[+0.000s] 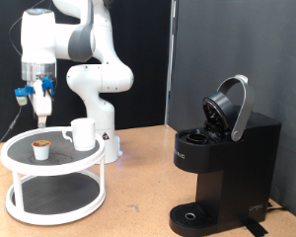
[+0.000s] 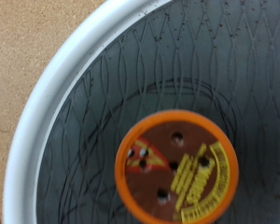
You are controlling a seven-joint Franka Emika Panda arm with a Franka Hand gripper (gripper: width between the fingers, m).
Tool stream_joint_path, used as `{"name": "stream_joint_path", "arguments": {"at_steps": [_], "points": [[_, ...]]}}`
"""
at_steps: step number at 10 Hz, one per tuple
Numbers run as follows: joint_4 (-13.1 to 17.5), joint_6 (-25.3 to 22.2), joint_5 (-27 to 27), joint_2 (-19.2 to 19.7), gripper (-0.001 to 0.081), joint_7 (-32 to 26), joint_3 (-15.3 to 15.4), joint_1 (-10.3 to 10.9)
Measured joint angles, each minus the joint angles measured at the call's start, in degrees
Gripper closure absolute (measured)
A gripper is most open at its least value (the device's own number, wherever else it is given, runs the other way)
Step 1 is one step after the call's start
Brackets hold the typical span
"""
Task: Make a cup of coffee with the keurig machine
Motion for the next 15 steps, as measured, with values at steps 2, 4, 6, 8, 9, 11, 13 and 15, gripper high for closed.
{"name": "stream_joint_path", "arguments": {"at_steps": [2,4,6,8,9,11,13,15], "points": [[-1.31,3.54,-0.67,1.83,0.0072,0.01,-0.61,-0.20],[-2.36,6.47,-1.01,3.59,0.0072,0.01,-0.94,-0.42],[-3.17,8.42,-1.06,4.94,0.0072,0.01,-1.07,-0.54],[-4.07,10.54,-1.38,6.15,0.0072,0.01,-1.50,-0.59],[-4.46,11.51,-1.62,6.67,0.0072,0.01,-1.66,-0.65],[-4.85,12.47,-1.66,7.65,0.0072,0.01,-1.73,-0.77],[-4.85,12.55,-1.55,7.89,0.0072,0.02,-1.73,-0.77],[-4.83,12.55,-1.36,7.89,0.0347,0.01,-1.77,-0.77]]}}
